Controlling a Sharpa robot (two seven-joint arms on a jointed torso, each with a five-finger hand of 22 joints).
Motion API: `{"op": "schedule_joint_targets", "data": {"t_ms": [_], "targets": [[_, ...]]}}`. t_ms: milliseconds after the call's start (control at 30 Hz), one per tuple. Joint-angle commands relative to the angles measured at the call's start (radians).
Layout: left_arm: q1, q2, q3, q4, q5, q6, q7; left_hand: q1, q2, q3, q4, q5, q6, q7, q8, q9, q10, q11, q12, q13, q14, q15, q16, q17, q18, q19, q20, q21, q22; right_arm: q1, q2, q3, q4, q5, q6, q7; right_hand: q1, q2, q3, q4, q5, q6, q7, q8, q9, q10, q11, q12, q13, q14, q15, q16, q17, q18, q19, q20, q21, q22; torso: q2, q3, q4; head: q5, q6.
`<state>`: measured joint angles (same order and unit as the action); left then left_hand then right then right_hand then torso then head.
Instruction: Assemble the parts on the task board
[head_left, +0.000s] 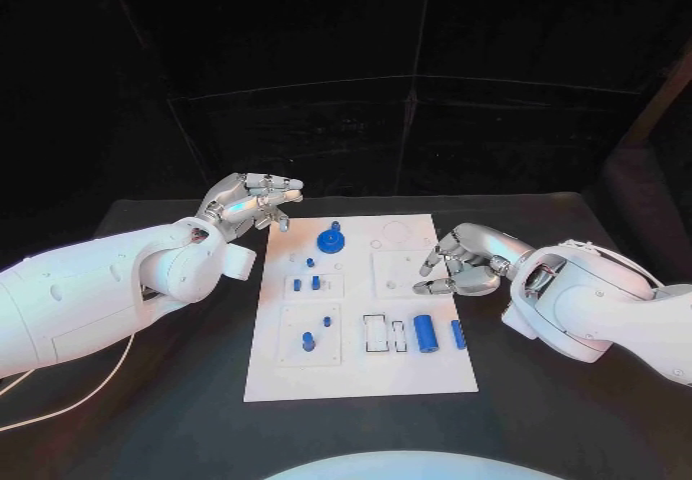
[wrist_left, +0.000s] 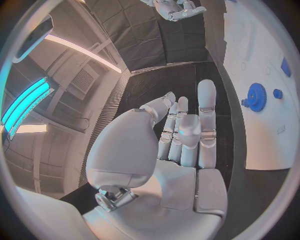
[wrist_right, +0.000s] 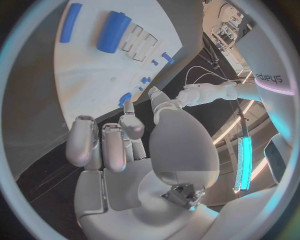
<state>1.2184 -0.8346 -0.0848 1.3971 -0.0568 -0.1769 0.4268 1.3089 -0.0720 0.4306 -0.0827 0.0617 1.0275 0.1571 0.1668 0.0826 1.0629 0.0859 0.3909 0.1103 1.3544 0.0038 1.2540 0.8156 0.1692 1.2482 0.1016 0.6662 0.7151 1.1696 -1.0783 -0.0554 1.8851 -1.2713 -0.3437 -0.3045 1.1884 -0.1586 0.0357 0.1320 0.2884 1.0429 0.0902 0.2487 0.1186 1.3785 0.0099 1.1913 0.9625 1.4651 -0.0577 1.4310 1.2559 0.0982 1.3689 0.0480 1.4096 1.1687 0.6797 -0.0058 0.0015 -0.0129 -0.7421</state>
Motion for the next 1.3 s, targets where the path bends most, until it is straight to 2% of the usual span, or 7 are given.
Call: {"op": "schedule_joint_targets", "data": {"t_ms": [33, 267, 467, 600, 767, 967, 1300], "targets": [[0.001, -0.003, 0.0, 0.005, 0.001, 0.007, 0.006, -0.001, 0.009, -0.007, -0.001, 0.001, -0.006, 0.004, 0.005, -0.001, -0.005, 0.001, 0.003, 0.001, -0.006, -0.001, -0.006, -0.001, 0.013, -0.006, 0.001, -0.004, -0.001, -0.018, -0.015, -0.003, 0.018, -0.056, 0.019, -0.197, 0.001, 0.009, -0.054, 0.035, 0.001, -0.014, 0.001, 0.026, 0.009, -0.01, 0.001, 0.038, 0.059, 0.055, -0.002, 0.006, 0.011, -0.02, 0.0, 0.003, 0.006, 0.009, -0.002, 0.0048, -0.0149, -0.005, 0.002], [0.001, -0.007, 0.0, 0.011, 0.001, 0.007, 0.006, -0.001, 0.009, -0.007, -0.001, 0.001, -0.006, 0.004, 0.005, -0.001, -0.005, 0.001, 0.003, 0.001, -0.006, -0.001, -0.006, -0.001, 0.013, -0.006, 0.001, -0.004, -0.001, -0.062, -0.022, -0.007, 0.029, -0.149, 0.036, -0.268, 0.029, 0.025, -0.142, 0.112, 0.025, -0.043, 0.001, 0.077, 0.027, -0.014, 0.001, 0.053, 0.108, 0.053, 0.0, 0.008, 0.017, -0.02, -0.002, 0.005, 0.011, 0.017, -0.006, 0.0047, -0.0206, -0.003, 0.0], [0.001, -0.009, -0.001, 0.012, 0.001, 0.007, 0.007, -0.001, 0.009, -0.007, -0.001, 0.001, -0.006, 0.004, 0.005, -0.001, -0.005, 0.001, 0.003, 0.001, -0.006, -0.001, -0.006, -0.001, 0.013, -0.006, 0.001, -0.004, -0.001, -0.08, -0.003, -0.024, 0.022, -0.179, 0.045, -0.283, 0.033, 0.027, -0.178, 0.157, 0.02, -0.055, 0.001, 0.103, 0.034, -0.007, 0.001, 0.063, 0.139, 0.056, 0.0, 0.014, 0.032, -0.021, -0.001, 0.006, 0.014, 0.023, -0.005, 0.0044, -0.0201, -0.006, -0.001], [0.001, -0.011, -0.001, 0.013, 0.001, 0.008, 0.006, -0.001, 0.009, -0.007, -0.001, 0.001, -0.006, 0.004, 0.005, -0.001, -0.005, 0.001, 0.003, 0.001, -0.006, -0.001, -0.006, -0.001, 0.013, -0.006, 0.001, -0.004, -0.001, -0.1, 0.017, -0.03, 0.014, -0.194, 0.046, -0.286, 0.028, 0.027, -0.186, 0.16, 0.013, -0.058, 0.001, 0.108, 0.036, -0.005, 0.001, 0.067, 0.147, 0.057, 0.0, 0.016, 0.036, -0.021, -0.001, 0.006, 0.015, 0.025, -0.005, 0.0023, -0.0201, -0.006, -0.002], [0.001, -0.011, -0.001, 0.012, 0.001, 0.009, 0.006, -0.003, 0.009, -0.008, 0.0, 0.001, -0.006, 0.004, 0.006, -0.001, -0.006, 0.001, 0.005, 0.001, -0.006, -0.001, -0.006, -0.001, 0.013, -0.006, 0.001, -0.005, -0.001, -0.115, 0.042, -0.032, 0.002, -0.203, 0.037, -0.286, 0.026, 0.03, -0.188, 0.16, 0.013, -0.059, 0.0, 0.111, 0.036, -0.002, 0.001, 0.071, 0.155, 0.057, 0.0, 0.018, 0.039, -0.022, 0.0, 0.006, 0.016, 0.027, -0.004, 0.0035, -0.0196, -0.005, -0.002], [0.001, -0.011, -0.001, 0.01, 0.001, 0.009, 0.006, -0.003, 0.009, -0.008, 0.0, 0.001, -0.006, 0.004, 0.006, -0.001, -0.006, 0.001, 0.005, 0.001, -0.006, -0.001, -0.006, -0.001, 0.013, -0.006, 0.001, -0.005, -0.001, -0.12, 0.061, -0.032, -0.009, -0.21, 0.031, -0.283, 0.025, 0.036, -0.19, 0.16, 0.019, -0.059, 0.0, 0.118, 0.038, 0.002, 0.001, 0.077, 0.166, 0.058, 0.0, 0.019, 0.043, -0.022, 0.001, 0.006, 0.017, 0.029, -0.004, 0.0022, -0.0197, -0.005, -0.006], [0.001, -0.009, -0.001, 0.007, 0.001, 0.012, 0.005, -0.004, 0.01, -0.009, 0.001, 0.001, -0.006, 0.004, 0.007, -0.001, -0.006, 0.001, 0.006, 0.002, -0.006, -0.001, -0.005, -0.001, 0.013, -0.006, 0.001, -0.005, -0.002, -0.124, 0.089, -0.032, -0.041, -0.213, 0.084, -0.294, 0.036, 0.063, -0.192, 0.158, 0.054, -0.06, -0.003, 0.141, 0.046, 0.006, -0.002, 0.083, 0.185, 0.059, -0.001, 0.024, 0.053, -0.023, 0.002, 0.005, 0.021, 0.036, -0.004, 0.0028, -0.0189, -0.003, -0.011]]}}
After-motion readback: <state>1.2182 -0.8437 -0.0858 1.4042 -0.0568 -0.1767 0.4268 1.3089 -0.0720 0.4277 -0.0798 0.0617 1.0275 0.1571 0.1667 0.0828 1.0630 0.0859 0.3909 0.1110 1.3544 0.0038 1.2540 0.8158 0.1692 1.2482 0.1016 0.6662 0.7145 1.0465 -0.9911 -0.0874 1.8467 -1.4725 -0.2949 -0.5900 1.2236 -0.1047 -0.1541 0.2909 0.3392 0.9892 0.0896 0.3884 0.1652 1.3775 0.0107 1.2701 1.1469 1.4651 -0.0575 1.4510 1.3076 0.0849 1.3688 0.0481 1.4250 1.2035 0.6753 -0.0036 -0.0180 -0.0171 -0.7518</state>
